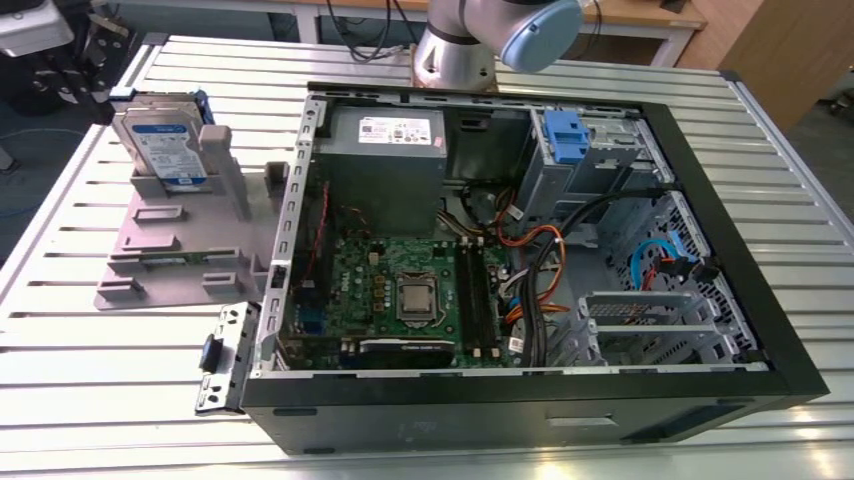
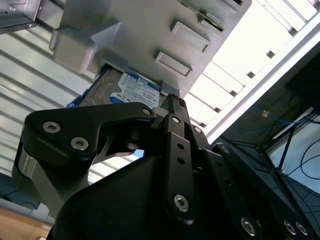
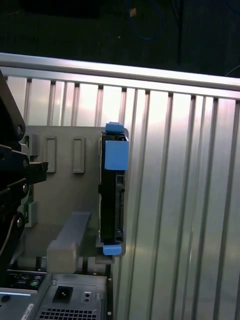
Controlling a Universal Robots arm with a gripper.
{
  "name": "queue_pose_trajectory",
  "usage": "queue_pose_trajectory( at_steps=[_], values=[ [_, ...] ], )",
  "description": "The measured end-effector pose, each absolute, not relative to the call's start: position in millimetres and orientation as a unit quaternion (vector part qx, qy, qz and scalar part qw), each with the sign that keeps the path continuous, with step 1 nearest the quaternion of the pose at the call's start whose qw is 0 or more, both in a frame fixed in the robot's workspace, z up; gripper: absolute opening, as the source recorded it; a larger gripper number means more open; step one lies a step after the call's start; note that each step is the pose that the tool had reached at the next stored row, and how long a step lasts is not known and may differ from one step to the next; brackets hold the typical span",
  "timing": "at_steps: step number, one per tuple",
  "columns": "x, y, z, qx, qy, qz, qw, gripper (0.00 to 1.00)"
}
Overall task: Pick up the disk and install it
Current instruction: 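Pick up the disk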
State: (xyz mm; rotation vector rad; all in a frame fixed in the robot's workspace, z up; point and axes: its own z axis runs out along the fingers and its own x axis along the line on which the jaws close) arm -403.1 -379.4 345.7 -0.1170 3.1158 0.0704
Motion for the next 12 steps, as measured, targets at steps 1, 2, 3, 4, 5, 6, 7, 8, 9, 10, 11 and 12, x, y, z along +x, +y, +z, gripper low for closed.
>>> queue_pose_trajectory(
  at_steps=[1, 2, 3, 4, 5, 6, 7, 8, 9, 10, 11, 12],
  values=[
    [-403.1, -379.4, 345.7, -0.040, 0.999, 0.023, 0.011, 0.10],
    [-403.1, -379.4, 345.7, -0.042, 0.999, 0.023, 0.011, 0.10],
    [-403.1, -379.4, 345.7, -0.044, 0.999, 0.023, 0.011, 0.10],
    [-403.1, -379.4, 345.7, -0.046, 0.999, 0.023, 0.011, 0.10],
    [-403.1, -379.4, 345.7, -0.048, 0.999, 0.023, 0.011, 0.10],
    [-403.1, -379.4, 345.7, -0.049, 0.998, 0.023, 0.011, 0.10],
    [-403.1, -379.4, 345.7, -0.051, 0.998, 0.023, 0.011, 0.10],
    [-403.1, -379.4, 345.7, -0.053, 0.998, 0.023, 0.011, 0.10],
    [-403.1, -379.4, 345.7, -0.055, 0.998, 0.023, 0.011, 0.10],
    [-403.1, -379.4, 345.7, -0.057, 0.998, 0.023, 0.011, 0.10],
    [-403.1, -379.4, 345.7, -0.059, 0.998, 0.023, 0.011, 0.10],
    [-403.1, -379.4, 345.7, -0.061, 0.998, 0.023, 0.011, 0.10]
  ],
)
